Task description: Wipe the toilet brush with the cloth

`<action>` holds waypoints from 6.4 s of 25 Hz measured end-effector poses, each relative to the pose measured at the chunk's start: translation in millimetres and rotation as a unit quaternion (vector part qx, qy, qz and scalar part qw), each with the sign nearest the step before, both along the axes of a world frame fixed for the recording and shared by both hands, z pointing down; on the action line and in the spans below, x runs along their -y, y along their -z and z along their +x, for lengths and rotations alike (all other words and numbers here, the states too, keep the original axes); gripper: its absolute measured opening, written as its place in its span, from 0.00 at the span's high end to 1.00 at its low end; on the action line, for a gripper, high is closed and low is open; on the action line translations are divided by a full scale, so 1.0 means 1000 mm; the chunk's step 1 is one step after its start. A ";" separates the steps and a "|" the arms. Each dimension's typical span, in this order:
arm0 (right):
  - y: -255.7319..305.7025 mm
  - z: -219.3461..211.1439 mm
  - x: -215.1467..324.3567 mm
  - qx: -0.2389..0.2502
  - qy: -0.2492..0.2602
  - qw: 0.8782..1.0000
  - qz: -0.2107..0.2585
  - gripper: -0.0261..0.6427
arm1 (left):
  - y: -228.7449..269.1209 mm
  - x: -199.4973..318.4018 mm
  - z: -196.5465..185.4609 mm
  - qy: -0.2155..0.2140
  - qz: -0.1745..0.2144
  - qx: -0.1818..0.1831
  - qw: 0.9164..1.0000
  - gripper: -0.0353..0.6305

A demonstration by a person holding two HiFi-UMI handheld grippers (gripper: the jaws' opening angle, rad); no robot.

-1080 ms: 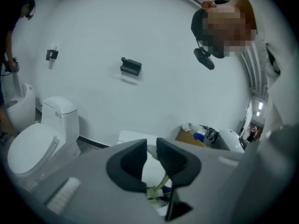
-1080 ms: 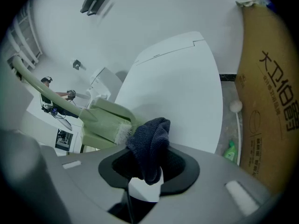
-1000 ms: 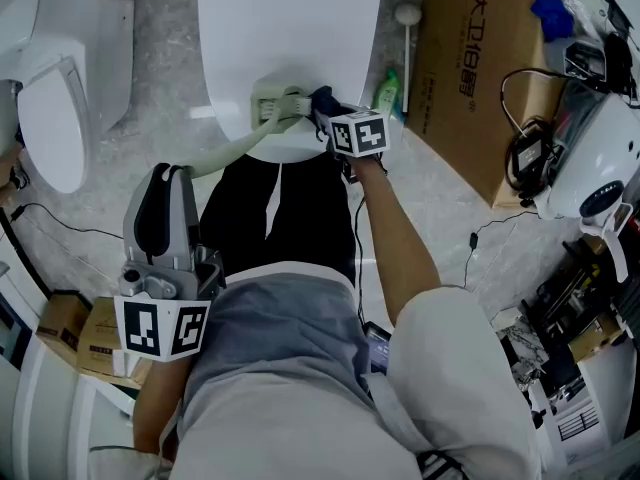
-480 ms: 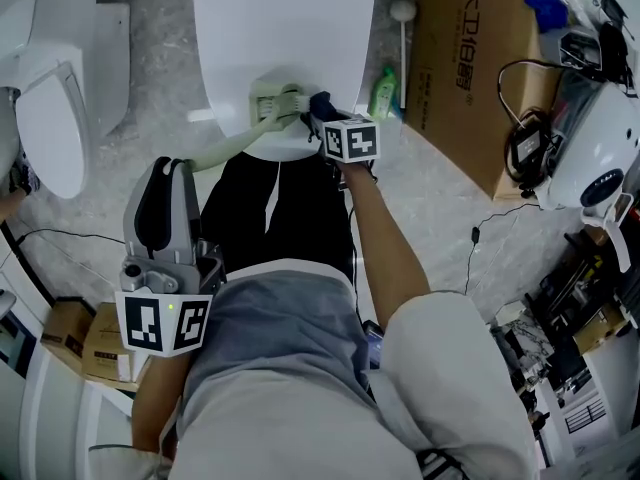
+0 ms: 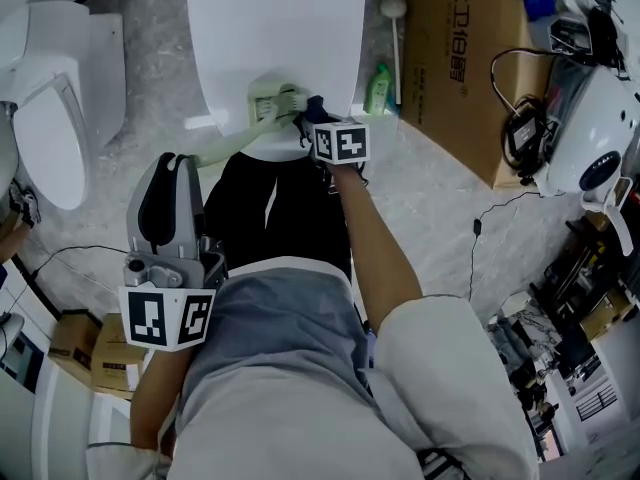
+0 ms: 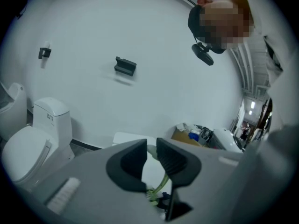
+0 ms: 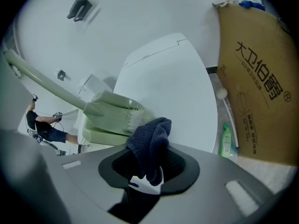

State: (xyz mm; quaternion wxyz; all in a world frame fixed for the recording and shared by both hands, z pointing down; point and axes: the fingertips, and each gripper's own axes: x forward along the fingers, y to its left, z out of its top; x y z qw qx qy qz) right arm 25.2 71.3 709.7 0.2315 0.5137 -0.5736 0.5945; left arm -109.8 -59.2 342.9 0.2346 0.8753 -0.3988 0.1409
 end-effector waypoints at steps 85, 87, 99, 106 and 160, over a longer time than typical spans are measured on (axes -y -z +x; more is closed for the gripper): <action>0.063 -0.152 0.043 0.277 -0.234 0.929 0.068 0.80 | 0.001 0.009 0.002 -0.040 0.020 -0.031 0.999 0.95; 0.068 -0.150 0.040 0.268 -0.207 0.938 0.070 0.80 | 0.001 0.009 0.003 -0.041 0.019 -0.032 0.998 0.95; 0.096 -0.143 0.025 0.278 -0.094 0.953 0.078 0.80 | 0.006 0.008 0.006 -0.019 0.028 -0.021 0.999 0.95; 0.101 -0.137 0.022 0.283 -0.058 0.954 0.081 0.80 | 0.007 0.007 0.004 0.006 0.042 -0.002 0.999 0.95; 0.077 -0.050 -0.013 0.099 0.199 0.974 0.049 0.80 | 0.014 -0.001 -0.003 0.098 0.076 0.050 0.991 0.95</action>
